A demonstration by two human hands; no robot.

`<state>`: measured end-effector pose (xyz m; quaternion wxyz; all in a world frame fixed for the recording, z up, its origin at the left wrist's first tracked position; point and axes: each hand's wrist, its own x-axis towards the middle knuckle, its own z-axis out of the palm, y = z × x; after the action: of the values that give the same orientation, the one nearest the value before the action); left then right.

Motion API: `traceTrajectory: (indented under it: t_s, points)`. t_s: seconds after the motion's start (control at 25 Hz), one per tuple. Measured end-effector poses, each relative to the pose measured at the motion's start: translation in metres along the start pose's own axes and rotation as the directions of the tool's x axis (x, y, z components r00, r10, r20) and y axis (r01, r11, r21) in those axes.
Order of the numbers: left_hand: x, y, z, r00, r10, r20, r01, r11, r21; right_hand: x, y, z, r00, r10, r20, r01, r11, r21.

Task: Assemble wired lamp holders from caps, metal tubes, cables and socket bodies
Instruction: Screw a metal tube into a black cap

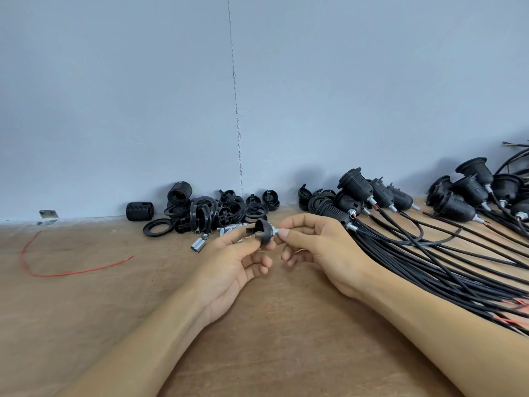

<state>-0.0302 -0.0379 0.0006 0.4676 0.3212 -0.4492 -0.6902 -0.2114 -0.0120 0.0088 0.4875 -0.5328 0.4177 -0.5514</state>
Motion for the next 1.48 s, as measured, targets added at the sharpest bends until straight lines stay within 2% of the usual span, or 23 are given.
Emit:
traceTrajectory:
  t_s: [0.2,0.4,0.52,0.68,0.88,1.16,1.32,1.48]
  points:
    - [0.002,0.0,0.0,0.994,-0.106,0.013,0.107,0.989,-0.103,-0.003,-0.003,0.006,0.999,-0.048,-0.006,0.048,0.999,-0.01]
    - [0.003,0.001,-0.002,0.993,-0.118,0.013,0.119,0.98,-0.16,-0.007,-0.005,0.012,0.98,-0.19,-0.064,0.173,0.962,-0.212]
    - [0.003,0.001,-0.002,0.99,-0.14,0.022,0.141,0.973,-0.181,-0.009,-0.004,0.015,0.972,-0.222,-0.076,0.196,0.945,-0.261]
    - [0.005,0.001,-0.003,0.989,-0.145,0.026,0.147,0.976,-0.163,-0.01,-0.005,0.016,0.979,-0.194,-0.07,0.171,0.952,-0.253]
    - [0.003,0.002,-0.002,0.997,-0.083,-0.002,0.082,0.995,-0.05,-0.011,-0.006,0.015,0.983,-0.162,-0.082,0.118,0.914,-0.388]
    - [0.002,0.001,0.001,0.997,-0.057,-0.057,0.055,0.998,-0.036,-0.012,-0.004,0.017,0.96,-0.262,-0.101,0.195,0.882,-0.428]
    - [0.002,0.001,0.0,0.997,-0.052,-0.05,0.05,0.998,-0.041,-0.012,-0.003,0.018,0.973,-0.2,-0.112,0.147,0.918,-0.368]
    - [0.0,0.0,0.002,0.999,-0.03,-0.03,0.03,1.0,-0.007,-0.011,-0.002,0.017,0.98,-0.153,-0.125,0.075,0.873,-0.482]
